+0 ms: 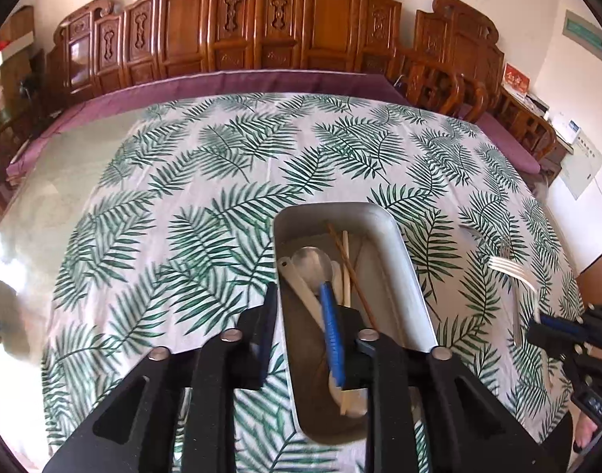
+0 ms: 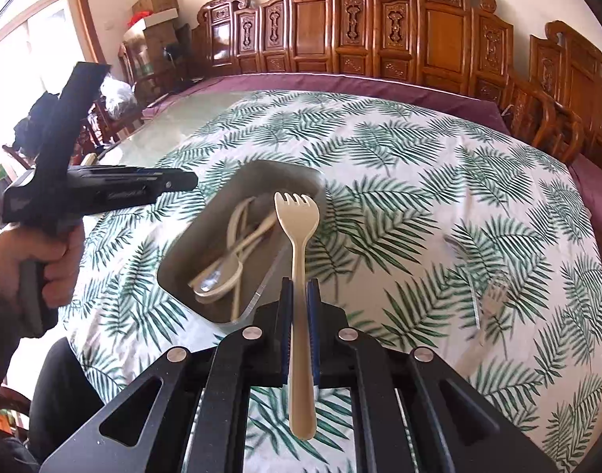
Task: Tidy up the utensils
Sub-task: 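Carry the metal spoon into the grey tray and open the left tool while the right tool holds the fork, then lower the white plastic fork into the grey tray and open the right tool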
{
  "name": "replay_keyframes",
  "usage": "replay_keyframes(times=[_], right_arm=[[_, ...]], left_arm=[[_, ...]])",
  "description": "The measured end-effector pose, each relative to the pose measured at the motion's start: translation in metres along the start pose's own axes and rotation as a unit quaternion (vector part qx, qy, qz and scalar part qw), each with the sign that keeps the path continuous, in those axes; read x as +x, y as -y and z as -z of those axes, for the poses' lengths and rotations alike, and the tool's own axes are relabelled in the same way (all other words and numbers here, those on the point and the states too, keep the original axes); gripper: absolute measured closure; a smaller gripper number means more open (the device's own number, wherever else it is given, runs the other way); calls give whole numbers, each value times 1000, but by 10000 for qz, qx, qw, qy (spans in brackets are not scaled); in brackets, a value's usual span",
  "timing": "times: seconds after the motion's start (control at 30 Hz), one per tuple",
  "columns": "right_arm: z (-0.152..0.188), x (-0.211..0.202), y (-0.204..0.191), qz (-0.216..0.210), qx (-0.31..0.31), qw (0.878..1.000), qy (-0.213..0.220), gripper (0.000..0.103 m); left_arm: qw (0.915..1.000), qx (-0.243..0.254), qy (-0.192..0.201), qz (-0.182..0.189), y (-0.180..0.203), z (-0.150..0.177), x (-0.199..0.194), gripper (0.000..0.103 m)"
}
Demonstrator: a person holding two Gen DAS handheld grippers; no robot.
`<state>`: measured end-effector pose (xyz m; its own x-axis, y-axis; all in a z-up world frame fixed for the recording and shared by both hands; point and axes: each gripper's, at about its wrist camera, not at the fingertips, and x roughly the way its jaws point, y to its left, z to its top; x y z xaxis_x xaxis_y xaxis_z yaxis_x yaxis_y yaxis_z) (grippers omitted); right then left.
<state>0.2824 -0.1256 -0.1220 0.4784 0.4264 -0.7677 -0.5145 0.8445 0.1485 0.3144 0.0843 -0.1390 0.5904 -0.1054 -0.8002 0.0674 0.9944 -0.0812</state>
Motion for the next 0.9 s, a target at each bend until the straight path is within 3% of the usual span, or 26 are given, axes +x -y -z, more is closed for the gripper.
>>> replay_keyframes(times=[0.17, 0.27, 0.33, 0.43, 0.5, 0.6, 0.9], right_arm=[[-11, 11, -19, -97, -99, 9999, 4, 94], [-17, 19, -27, -140, -106, 9998, -12, 94], [-21, 25, -31, -164, -82, 9998, -29, 94], [-26, 34, -36, -193, -68, 9998, -73, 94], [-28, 39, -38, -189, -93, 9997, -104, 94], [-33, 49, -42, -201, -115, 9996, -144, 94], [-48, 81, -47, -302, 4, 9992, -254, 94]], left_arm=[[9999, -58, 84, 42, -12, 9, -19, 68], [9998, -113, 142, 24, -20, 16, -29, 55], [9997, -152, 181, -16, -25, 19, -33, 36], [9994, -219, 253, -96, -34, 24, -38, 23], [9992, -289, 246, -96, -40, 27, -39, 22], [9990, -367, 245, -75, -49, 30, -43, 9], [9983, -464, 326, -130, -63, 38, -54, 8]])
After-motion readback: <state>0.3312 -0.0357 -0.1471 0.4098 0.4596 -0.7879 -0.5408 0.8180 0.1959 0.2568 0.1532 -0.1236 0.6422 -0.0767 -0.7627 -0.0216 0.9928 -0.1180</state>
